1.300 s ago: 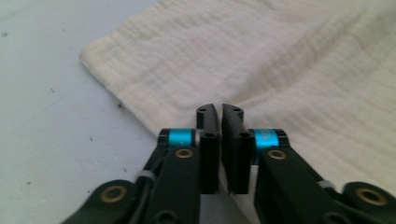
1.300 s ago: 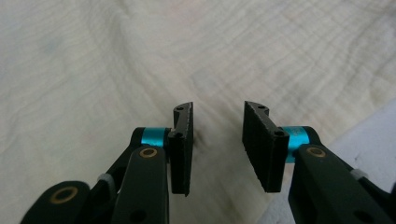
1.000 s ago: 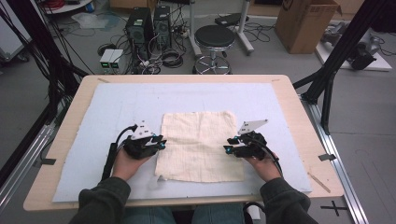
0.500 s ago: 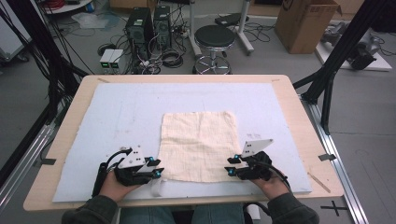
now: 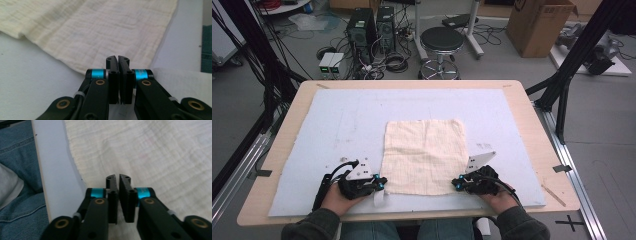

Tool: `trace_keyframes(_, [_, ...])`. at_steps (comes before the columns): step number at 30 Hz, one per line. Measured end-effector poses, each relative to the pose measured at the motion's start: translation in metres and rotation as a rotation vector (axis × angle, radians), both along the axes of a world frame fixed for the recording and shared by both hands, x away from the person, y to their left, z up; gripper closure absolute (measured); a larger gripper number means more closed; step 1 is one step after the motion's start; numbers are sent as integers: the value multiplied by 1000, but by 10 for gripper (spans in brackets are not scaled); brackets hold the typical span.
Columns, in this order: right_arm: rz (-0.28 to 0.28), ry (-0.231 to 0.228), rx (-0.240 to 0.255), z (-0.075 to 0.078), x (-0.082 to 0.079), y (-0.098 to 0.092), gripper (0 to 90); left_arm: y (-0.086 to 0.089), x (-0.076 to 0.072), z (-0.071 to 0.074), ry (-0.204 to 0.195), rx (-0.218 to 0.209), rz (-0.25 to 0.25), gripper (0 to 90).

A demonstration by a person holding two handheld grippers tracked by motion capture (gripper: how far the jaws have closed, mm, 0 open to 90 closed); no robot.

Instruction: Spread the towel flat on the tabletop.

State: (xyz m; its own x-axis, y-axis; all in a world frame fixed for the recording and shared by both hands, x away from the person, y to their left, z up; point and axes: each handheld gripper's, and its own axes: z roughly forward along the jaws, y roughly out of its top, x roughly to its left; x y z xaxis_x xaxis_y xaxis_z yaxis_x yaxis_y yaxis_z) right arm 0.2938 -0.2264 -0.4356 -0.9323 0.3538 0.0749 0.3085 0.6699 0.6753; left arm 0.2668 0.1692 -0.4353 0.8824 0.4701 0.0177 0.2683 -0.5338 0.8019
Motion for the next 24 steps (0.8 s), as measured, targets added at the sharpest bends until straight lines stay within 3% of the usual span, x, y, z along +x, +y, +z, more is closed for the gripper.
trace_keyframes(5, [9,4,3,0,-3,2,878,6,-12,9,-12,-9,-10,871])
trace_keyframes(10, [30,10,11,2,-8,3,838,7,-19,4,7,7,-16,858])
trace_keyframes(14, [22,14,40,8,-7,2,769,8,-18,4,12,-10,-9,735])
trace_keyframes(18, [-8,-7,68,14,-1,-3,709,9,-15,6,1,-29,7,667])
trace_keyframes(24, [-82,-11,105,17,13,-11,652,12,-7,8,-3,-66,54,636])
